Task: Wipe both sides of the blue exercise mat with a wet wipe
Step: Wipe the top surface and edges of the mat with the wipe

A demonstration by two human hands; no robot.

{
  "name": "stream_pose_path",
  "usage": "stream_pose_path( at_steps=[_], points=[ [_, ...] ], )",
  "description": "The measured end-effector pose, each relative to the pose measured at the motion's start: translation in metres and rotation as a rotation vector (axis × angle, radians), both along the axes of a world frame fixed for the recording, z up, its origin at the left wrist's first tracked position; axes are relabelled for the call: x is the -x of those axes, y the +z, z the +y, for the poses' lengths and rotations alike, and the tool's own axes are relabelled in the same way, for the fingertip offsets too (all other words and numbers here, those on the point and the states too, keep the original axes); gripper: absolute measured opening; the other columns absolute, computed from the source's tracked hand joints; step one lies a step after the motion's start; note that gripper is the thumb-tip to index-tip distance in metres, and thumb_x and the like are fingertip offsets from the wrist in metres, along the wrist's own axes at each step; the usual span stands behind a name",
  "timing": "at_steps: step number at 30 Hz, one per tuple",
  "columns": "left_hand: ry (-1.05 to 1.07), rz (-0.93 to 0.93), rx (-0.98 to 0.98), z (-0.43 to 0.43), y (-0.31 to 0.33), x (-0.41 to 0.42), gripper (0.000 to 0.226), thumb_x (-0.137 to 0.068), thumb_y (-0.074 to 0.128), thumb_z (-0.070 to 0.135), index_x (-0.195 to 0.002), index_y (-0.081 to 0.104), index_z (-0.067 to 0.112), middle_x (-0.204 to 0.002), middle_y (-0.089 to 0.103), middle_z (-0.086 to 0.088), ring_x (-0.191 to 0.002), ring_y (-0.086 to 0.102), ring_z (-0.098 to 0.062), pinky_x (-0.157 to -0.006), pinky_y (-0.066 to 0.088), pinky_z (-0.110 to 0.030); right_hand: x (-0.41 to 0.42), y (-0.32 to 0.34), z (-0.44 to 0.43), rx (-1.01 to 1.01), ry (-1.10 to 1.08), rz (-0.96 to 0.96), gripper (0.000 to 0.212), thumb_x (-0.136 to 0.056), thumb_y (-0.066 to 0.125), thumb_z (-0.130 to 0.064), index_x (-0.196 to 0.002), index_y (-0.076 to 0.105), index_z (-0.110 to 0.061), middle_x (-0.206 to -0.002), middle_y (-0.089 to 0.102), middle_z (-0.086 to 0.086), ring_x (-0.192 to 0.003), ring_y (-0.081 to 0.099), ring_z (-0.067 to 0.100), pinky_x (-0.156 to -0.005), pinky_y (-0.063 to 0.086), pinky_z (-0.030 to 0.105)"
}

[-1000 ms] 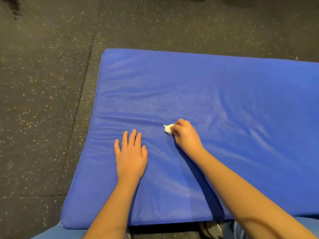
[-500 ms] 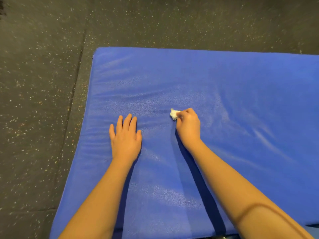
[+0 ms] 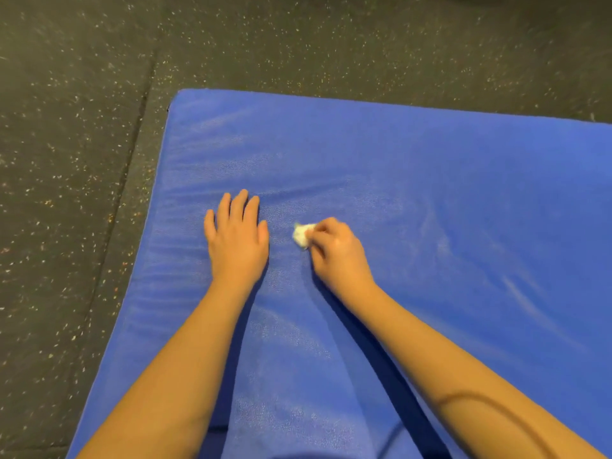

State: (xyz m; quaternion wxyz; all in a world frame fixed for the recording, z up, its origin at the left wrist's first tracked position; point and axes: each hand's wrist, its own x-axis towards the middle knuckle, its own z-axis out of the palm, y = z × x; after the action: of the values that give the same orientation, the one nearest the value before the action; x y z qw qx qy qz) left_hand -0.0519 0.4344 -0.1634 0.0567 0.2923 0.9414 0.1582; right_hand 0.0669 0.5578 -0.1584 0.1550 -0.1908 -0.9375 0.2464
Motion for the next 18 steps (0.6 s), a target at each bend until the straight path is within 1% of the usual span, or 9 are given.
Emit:
stream_pose_path(
  at_steps=[2, 4, 6, 8, 10, 14, 15, 16, 18],
  points=[
    [0.0, 0.048, 0.029, 0.001, -0.009, -0.002, 0.047, -0.098, 0.033, 0.028, -0.138, 0.049, 0.01, -0.149, 0.043, -0.008, -0.141, 0.032, -0.032, -0.113, 0.021, -0.054, -0.01, 0.003, 0.002, -0.048, 0.246, -0.044, 0.018, -0.083, 0.05, -0.006, -0.081, 0.068, -0.002, -0.084, 0.06, 0.012, -0.068, 0.054, 0.032, -0.045, 0.045, 0.034],
    [0.001, 0.086, 0.034, 0.0, -0.013, -0.005, 0.051, -0.096, 0.028, 0.031, -0.137, 0.05, 0.01, -0.147, 0.045, -0.008, -0.14, 0.034, -0.032, -0.112, 0.023, -0.054, -0.006, 0.002, 0.025, -0.095, 0.263, -0.071, 0.017, -0.082, 0.051, -0.007, -0.084, 0.068, -0.004, -0.086, 0.06, 0.01, -0.073, 0.056, 0.032, -0.045, 0.046, 0.035],
    [0.007, 0.101, 0.019, 0.001, -0.016, -0.003, 0.051, -0.095, 0.03, 0.032, -0.136, 0.051, 0.01, -0.147, 0.045, -0.007, -0.14, 0.034, -0.032, -0.112, 0.023, -0.054, 0.009, -0.003, 0.048, -0.089, 0.045, -0.06, 0.012, -0.081, 0.054, -0.005, -0.082, 0.067, -0.004, -0.086, 0.057, 0.009, -0.077, 0.057, 0.032, -0.052, 0.049, 0.037],
    [0.017, 0.104, 0.013, 0.001, -0.016, -0.004, 0.052, -0.096, 0.029, 0.033, -0.137, 0.05, 0.011, -0.147, 0.045, -0.007, -0.14, 0.033, -0.031, -0.114, 0.022, -0.053, 0.032, -0.008, 0.061, 0.022, -0.239, -0.001, 0.012, -0.085, 0.057, -0.004, -0.078, 0.067, -0.006, -0.082, 0.054, 0.006, -0.077, 0.058, 0.031, -0.058, 0.047, 0.032],
    [0.021, 0.106, 0.006, 0.001, -0.017, -0.006, 0.054, -0.095, 0.028, 0.034, -0.139, 0.049, 0.011, -0.149, 0.043, -0.008, -0.141, 0.032, -0.03, -0.115, 0.021, -0.053, 0.05, -0.01, 0.055, 0.056, -0.318, 0.045, 0.014, -0.085, 0.059, -0.002, -0.076, 0.068, -0.008, -0.077, 0.052, 0.006, -0.069, 0.056, 0.032, -0.056, 0.042, 0.03],
    [0.103, 0.099, 0.021, 0.0, -0.016, -0.006, 0.058, -0.093, 0.031, 0.037, -0.142, 0.044, 0.008, -0.153, 0.037, -0.01, -0.144, 0.027, -0.03, -0.115, 0.014, -0.058, 0.047, -0.004, 0.047, -0.11, 0.246, -0.043, 0.008, -0.079, 0.06, -0.001, -0.078, 0.068, -0.003, -0.078, 0.059, 0.014, -0.065, 0.055, 0.033, -0.049, 0.046, 0.034],
    [0.109, 0.095, 0.031, 0.001, -0.015, -0.006, 0.058, -0.093, 0.031, 0.037, -0.142, 0.045, 0.008, -0.153, 0.037, -0.01, -0.144, 0.027, -0.031, -0.114, 0.015, -0.06, 0.048, -0.001, 0.059, -0.142, 0.32, -0.075, 0.006, -0.078, 0.062, -0.001, -0.08, 0.067, -0.003, -0.081, 0.059, 0.014, -0.068, 0.055, 0.033, -0.049, 0.046, 0.034],
    [0.108, 0.092, 0.038, 0.001, -0.015, -0.006, 0.058, -0.093, 0.03, 0.038, -0.141, 0.046, 0.008, -0.152, 0.038, -0.011, -0.143, 0.028, -0.031, -0.114, 0.015, -0.061, 0.052, 0.0, 0.072, -0.168, 0.306, -0.105, 0.006, -0.079, 0.062, 0.0, -0.081, 0.067, -0.003, -0.083, 0.059, 0.014, -0.071, 0.056, 0.034, -0.051, 0.047, 0.034],
    [0.102, 0.097, 0.043, 0.002, -0.016, -0.006, 0.058, -0.093, 0.03, 0.038, -0.14, 0.047, 0.008, -0.151, 0.04, -0.011, -0.143, 0.029, -0.031, -0.114, 0.015, -0.061, 0.068, -0.002, 0.097, -0.197, 0.042, -0.128, 0.009, -0.083, 0.058, -0.002, -0.084, 0.067, -0.003, -0.088, 0.057, 0.017, -0.079, 0.055, 0.035, -0.059, 0.046, 0.035]
  ],
)
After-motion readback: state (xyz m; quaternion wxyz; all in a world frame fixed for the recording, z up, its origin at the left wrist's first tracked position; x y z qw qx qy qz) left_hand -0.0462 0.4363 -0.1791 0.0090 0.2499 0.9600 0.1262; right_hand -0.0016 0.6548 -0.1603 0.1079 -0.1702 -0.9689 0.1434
